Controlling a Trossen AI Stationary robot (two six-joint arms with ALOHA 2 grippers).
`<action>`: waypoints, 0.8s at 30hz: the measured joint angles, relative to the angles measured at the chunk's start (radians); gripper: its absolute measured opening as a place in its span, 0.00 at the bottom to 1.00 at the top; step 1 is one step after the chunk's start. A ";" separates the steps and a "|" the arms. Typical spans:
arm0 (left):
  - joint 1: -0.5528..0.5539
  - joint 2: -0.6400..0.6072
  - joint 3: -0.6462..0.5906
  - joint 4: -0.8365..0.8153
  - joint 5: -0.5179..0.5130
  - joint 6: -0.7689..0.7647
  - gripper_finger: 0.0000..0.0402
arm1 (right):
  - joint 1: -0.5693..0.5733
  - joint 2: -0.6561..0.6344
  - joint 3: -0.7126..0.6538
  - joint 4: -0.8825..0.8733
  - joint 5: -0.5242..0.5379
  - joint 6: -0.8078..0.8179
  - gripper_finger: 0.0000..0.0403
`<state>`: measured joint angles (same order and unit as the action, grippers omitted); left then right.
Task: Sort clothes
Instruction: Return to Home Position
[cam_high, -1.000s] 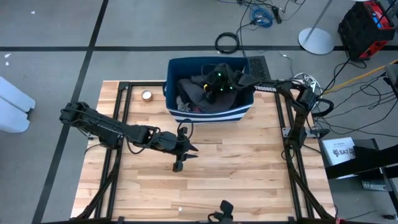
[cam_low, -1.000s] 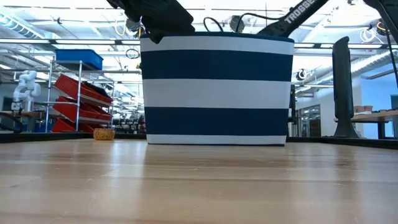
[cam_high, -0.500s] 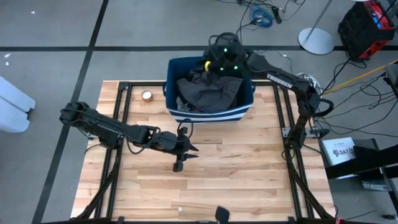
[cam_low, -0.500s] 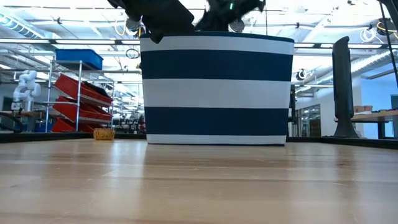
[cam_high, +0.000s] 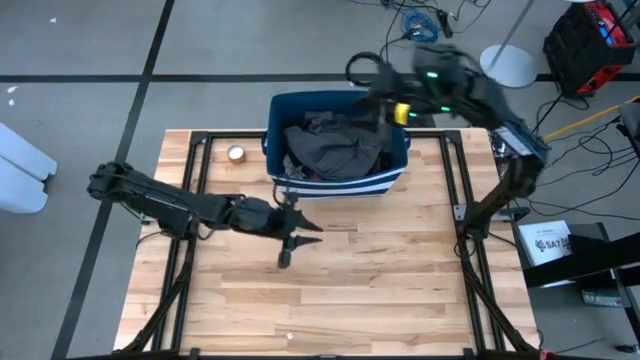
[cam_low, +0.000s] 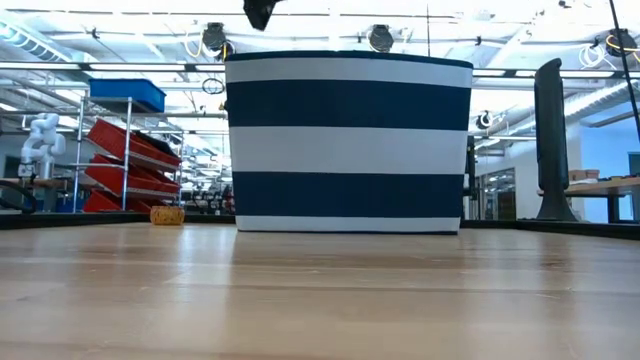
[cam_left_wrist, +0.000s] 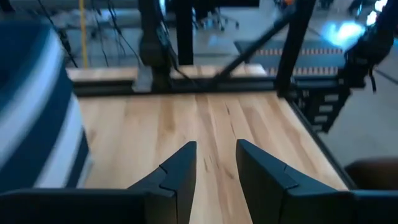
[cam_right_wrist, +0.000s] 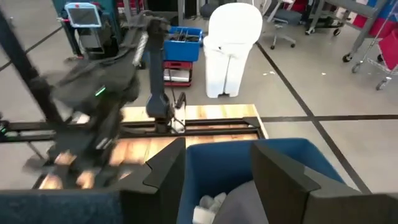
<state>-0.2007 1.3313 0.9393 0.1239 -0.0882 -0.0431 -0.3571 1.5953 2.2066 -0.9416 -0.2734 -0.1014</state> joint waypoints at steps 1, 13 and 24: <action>0.004 -0.018 0.002 -0.004 0.000 0.004 0.31 | 0.009 -0.025 0.000 -0.027 0.013 -0.004 0.41; 0.089 -0.267 0.003 -0.155 -0.002 0.060 0.31 | 0.135 -0.217 -0.025 -0.317 0.051 0.042 0.41; 0.137 -0.398 0.003 -0.401 -0.083 0.060 0.31 | 0.275 -0.578 -0.639 -0.005 0.201 0.099 0.41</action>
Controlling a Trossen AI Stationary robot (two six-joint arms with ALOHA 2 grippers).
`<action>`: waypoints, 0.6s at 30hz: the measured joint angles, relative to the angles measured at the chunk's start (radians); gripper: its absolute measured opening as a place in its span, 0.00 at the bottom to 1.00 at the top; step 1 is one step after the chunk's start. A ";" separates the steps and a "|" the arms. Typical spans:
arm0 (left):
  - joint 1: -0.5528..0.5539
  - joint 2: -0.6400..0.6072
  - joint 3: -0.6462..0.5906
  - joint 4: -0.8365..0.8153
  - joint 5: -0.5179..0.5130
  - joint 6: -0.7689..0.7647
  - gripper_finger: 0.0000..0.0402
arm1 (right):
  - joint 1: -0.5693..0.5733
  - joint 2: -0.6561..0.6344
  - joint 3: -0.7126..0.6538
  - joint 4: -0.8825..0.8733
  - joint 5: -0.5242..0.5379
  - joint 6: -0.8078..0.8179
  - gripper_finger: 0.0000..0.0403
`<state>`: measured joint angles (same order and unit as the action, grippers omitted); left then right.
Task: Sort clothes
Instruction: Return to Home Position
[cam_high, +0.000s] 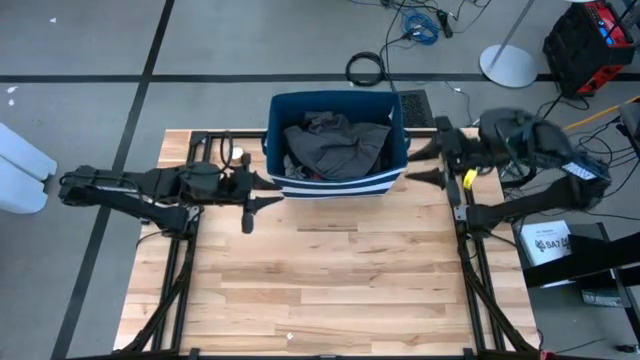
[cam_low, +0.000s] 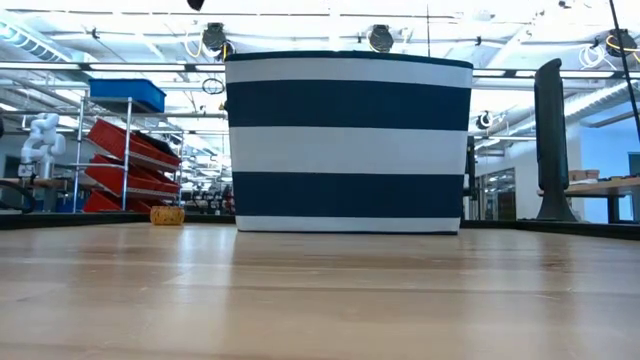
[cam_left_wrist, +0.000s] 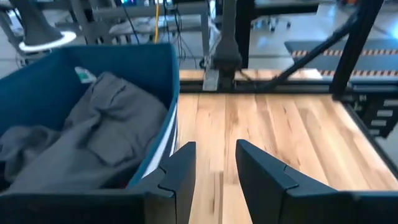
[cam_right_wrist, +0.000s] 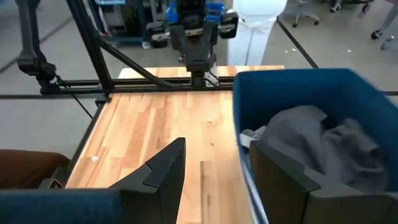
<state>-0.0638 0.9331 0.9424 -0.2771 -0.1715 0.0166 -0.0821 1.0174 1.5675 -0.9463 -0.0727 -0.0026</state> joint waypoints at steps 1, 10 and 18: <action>0.000 -0.004 0.000 -0.020 0.000 0.000 0.31 | 0.006 -0.042 -0.077 0.051 0.000 0.008 0.41; -0.002 -0.031 -0.037 -0.074 0.001 -0.011 0.31 | 0.048 -0.354 -0.749 0.605 -0.006 0.139 0.41; -0.002 -0.046 -0.227 0.104 0.007 -0.080 0.31 | 0.072 -0.439 -1.140 1.047 -0.008 0.205 0.41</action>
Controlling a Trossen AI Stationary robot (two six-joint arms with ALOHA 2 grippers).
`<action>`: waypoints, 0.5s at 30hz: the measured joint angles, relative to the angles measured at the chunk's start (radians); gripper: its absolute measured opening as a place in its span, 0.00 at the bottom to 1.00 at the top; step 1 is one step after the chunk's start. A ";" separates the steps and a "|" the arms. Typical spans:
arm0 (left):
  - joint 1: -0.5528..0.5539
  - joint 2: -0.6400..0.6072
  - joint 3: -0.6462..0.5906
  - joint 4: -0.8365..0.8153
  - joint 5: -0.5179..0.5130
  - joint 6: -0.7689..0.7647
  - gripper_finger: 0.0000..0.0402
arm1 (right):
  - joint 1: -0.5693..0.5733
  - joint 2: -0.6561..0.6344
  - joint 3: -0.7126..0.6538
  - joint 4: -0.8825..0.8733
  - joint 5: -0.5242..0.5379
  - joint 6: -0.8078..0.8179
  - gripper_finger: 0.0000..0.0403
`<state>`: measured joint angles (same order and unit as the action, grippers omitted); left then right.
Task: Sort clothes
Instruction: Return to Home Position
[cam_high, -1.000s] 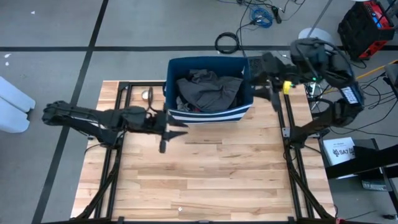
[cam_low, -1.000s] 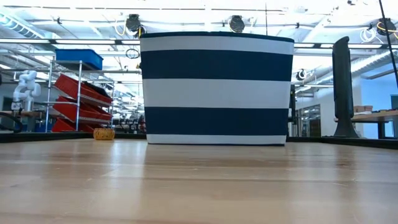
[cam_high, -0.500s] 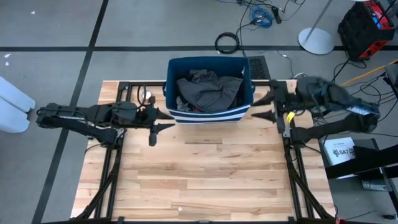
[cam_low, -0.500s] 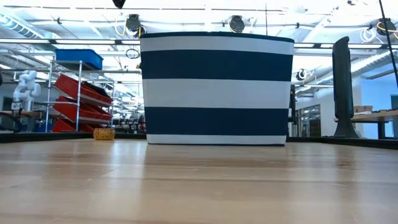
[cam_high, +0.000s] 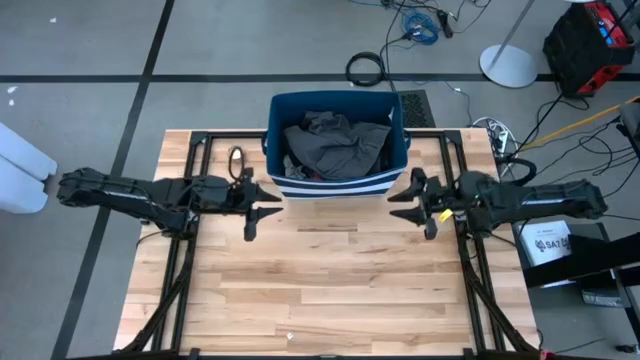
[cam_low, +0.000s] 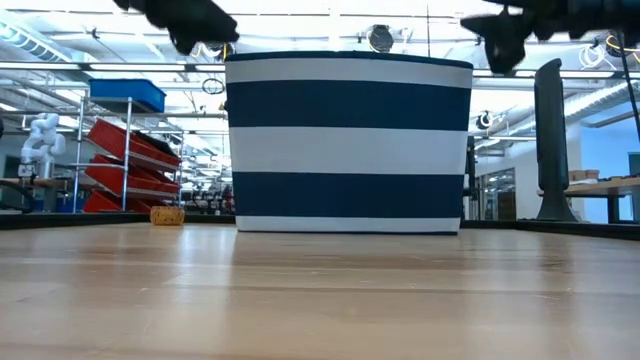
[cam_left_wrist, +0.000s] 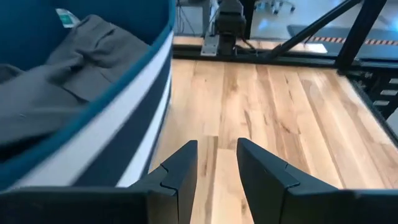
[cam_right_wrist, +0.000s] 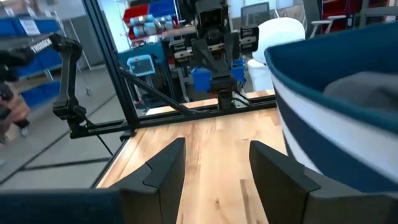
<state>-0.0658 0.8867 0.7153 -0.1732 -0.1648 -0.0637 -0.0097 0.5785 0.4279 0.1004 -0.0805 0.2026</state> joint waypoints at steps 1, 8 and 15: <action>0.000 0.000 -0.030 0.044 0.006 -0.007 0.31 | 0.000 0.000 -0.030 0.036 0.000 0.009 0.41; 0.000 0.000 -0.225 0.300 0.017 -0.045 0.31 | 0.000 0.004 -0.175 0.211 0.001 0.080 0.41; 0.000 -0.065 -0.311 0.273 0.006 -0.070 0.31 | 0.000 -0.006 -0.206 0.223 0.001 0.084 0.41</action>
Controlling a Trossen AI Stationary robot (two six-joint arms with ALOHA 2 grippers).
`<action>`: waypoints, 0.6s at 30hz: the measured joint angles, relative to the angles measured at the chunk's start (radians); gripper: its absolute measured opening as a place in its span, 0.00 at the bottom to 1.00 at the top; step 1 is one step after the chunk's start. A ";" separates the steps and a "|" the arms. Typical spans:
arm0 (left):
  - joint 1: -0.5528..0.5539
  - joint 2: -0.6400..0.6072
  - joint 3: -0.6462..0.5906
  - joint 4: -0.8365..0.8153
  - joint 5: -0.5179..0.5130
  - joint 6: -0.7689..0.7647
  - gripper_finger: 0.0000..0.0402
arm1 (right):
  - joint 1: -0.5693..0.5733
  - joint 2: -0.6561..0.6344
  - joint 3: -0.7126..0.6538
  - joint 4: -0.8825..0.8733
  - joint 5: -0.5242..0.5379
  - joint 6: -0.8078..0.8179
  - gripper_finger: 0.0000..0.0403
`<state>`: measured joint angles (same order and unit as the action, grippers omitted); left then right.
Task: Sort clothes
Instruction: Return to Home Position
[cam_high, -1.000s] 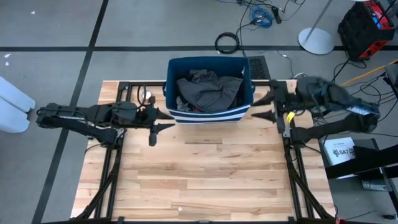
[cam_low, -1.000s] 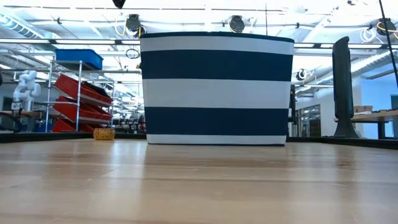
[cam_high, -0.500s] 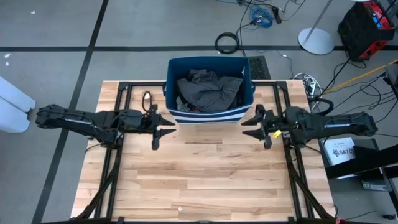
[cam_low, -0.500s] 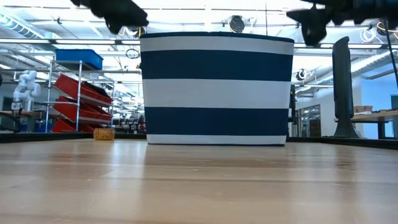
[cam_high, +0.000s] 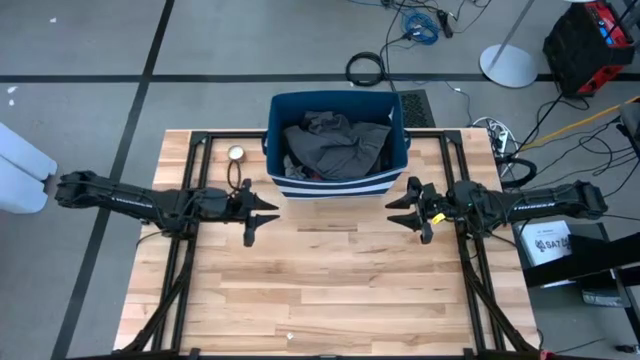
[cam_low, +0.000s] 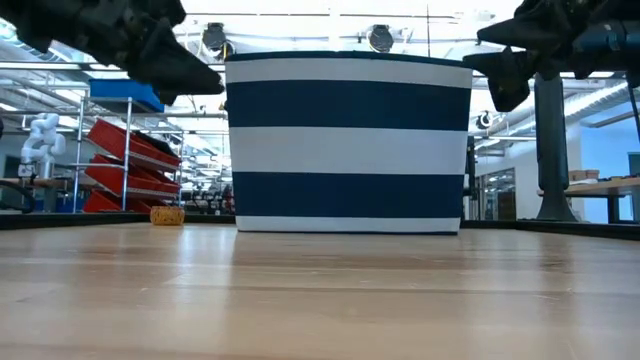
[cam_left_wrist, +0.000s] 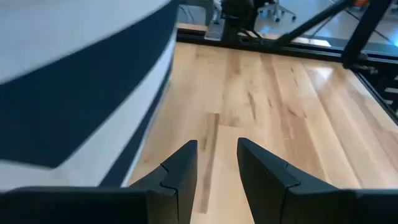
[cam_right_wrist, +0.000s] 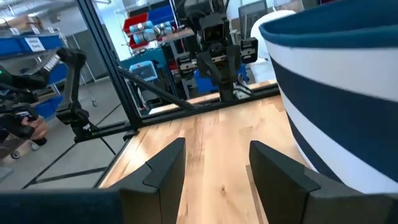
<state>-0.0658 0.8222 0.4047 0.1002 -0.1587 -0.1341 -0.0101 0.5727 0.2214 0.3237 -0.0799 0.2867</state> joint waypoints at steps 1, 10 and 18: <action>0.000 -0.027 -0.004 -0.020 -0.008 -0.001 0.31 | 0.000 -0.005 0.000 0.002 0.000 0.000 0.41; 0.000 -0.292 -0.005 -0.182 -0.030 -0.007 0.31 | 0.000 -0.052 0.000 -0.002 0.001 -0.035 0.41; 0.000 -0.415 -0.065 -0.212 -0.033 -0.008 0.31 | 0.000 -0.052 0.000 -0.003 0.004 -0.037 0.41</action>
<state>-0.0658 0.4070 0.3401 -0.1117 -0.1922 -0.1426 -0.0101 0.5205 0.2214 0.3209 -0.0762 0.2497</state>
